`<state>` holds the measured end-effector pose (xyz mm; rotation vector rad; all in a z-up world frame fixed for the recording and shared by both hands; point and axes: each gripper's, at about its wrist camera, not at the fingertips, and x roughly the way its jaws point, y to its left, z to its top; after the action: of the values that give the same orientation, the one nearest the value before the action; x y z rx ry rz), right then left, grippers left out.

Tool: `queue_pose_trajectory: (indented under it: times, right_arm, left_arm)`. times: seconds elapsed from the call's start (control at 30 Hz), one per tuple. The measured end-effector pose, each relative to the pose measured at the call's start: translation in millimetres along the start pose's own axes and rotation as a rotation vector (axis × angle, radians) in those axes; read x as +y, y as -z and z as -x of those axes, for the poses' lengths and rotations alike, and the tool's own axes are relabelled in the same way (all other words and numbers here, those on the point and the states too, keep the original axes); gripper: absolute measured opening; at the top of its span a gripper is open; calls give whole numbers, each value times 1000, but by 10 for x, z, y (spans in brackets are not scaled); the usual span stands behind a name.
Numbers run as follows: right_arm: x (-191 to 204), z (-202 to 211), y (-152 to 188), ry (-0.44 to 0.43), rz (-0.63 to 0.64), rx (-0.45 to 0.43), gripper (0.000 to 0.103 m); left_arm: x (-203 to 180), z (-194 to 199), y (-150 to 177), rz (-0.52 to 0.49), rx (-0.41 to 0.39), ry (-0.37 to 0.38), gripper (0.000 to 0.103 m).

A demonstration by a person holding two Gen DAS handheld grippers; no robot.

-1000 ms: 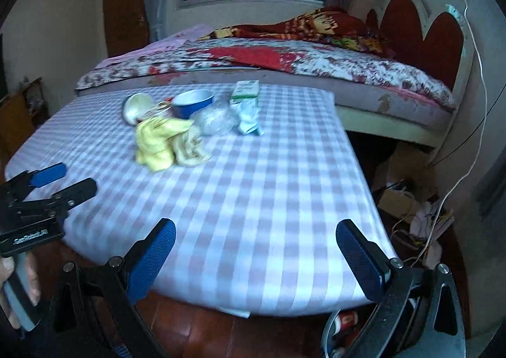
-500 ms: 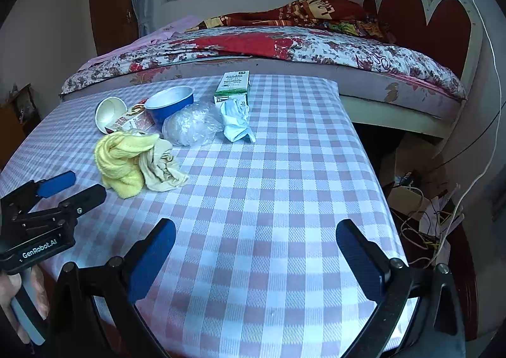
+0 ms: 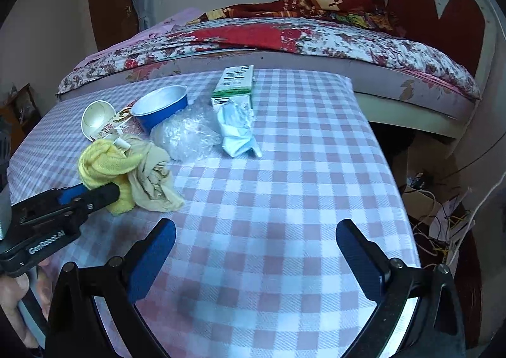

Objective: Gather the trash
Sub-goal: 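Grasp the yellow cloth with the left tool while the right tool grasps the beige cloth, then carry the yellow and beige cloths over the black bin and open both tools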

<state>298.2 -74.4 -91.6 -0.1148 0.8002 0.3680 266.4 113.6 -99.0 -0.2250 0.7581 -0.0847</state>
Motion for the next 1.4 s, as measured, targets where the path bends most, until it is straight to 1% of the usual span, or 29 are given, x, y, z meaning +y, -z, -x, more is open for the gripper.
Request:
queue_pose_trajectory:
  times: [0.1, 0.23, 0.33, 0.37, 0.4, 0.43, 0.47, 0.5, 0.57, 0.63, 0.67, 0.7, 0.73, 0.77, 0.8, 0.83, 0.87, 0.97, 1.03, 1.1, 1.13, 1.17, 1.2, 1.23, 1.3, 1.33, 1.37, 1.4]
  right_arm:
    - [94, -46, -18, -34, -1, 8, 102]
    - [304, -134, -58, -84, 14, 30, 102]
    - [472, -196, -121, -116, 36, 21, 102]
    - [526, -229, -149, -124, 44, 23, 102]
    - [586, -277, -182, -133, 53, 30, 102]
    - [629, -317, -204, -139, 58, 35, 102]
    - [680, -380, -239, -146, 64, 41, 101]
    - [720, -429, -260, -150, 69, 48, 99]
    - [805, -545, -296, -153, 78, 72, 85]
    - [846, -611, -305, -156, 77, 89, 77]
    - [853, -627, -301, -157, 75, 93, 72]
    - [848, -632, -297, -157, 74, 92, 71]
    - [842, -626, -285, -158, 74, 89, 68]
    - [827, -610, -269, -157, 75, 82, 59]
    - [809, -595, -256, -151, 75, 79, 52]
    - [783, -590, -243, -147, 70, 81, 40]
    - [763, -584, -235, -147, 66, 81, 35]
    - [726, -573, -219, -152, 60, 84, 34]
    - [726, -586, -223, -159, 60, 90, 34]
    - [727, -592, -234, -178, 60, 94, 34]
    - [731, -607, -243, -171, 65, 98, 44]
    - [739, -618, -251, -164, 70, 95, 61]
    - [744, -628, -260, -161, 75, 87, 67]
    - [754, -647, -275, -158, 81, 81, 70]
    - [753, -691, -299, -158, 76, 86, 70]
    - [748, -717, -309, -176, 62, 93, 70]
    - [751, -732, -311, -205, 51, 96, 57]
    - [765, -729, -308, -221, 56, 99, 39]
  left_arm:
    - [110, 153, 19, 10, -25, -11, 29]
    - [333, 270, 47, 25, -34, -67, 28]
    - [477, 311, 52, 39, -36, -95, 27]
    - [509, 310, 48, 40, -34, -101, 24]
    - [540, 313, 51, 42, -32, -105, 15]
    - [563, 314, 53, 43, -29, -104, 11]
    - [582, 320, 61, 43, -29, -110, 9]
    - [586, 319, 60, 40, -29, -112, 9]
    - [575, 319, 59, 30, -32, -117, 9]
    - [576, 295, 53, 32, -28, -109, 9]
    - [580, 299, 55, 29, -31, -102, 10]
    - [587, 313, 60, 28, -37, -102, 12]
    - [589, 328, 61, 30, -51, -105, 23]
    - [595, 342, 61, 30, -57, -106, 46]
    - [597, 344, 53, 28, -63, -113, 56]
    - [592, 341, 41, 26, -70, -120, 66]
    - [589, 319, 20, 23, -67, -113, 66]
    - [577, 191, -40, 20, -40, -110, 66]
    - [587, 91, -68, 24, -10, -104, 64]
    - [611, 0, -85, 30, 11, -113, 56]
    - [632, -26, -87, 34, 19, -112, 44]
    - [661, -45, -86, 42, 28, -94, 40]
    - [672, -42, -89, 46, 26, -88, 37]
    - [674, -38, -91, 42, 25, -88, 35]
    - [644, -13, -90, 24, 21, -90, 31]
    - [636, 1, -82, 21, 19, -90, 30]
    - [627, 11, -75, 19, 17, -88, 29]
    - [621, 27, -66, 18, 14, -85, 29]
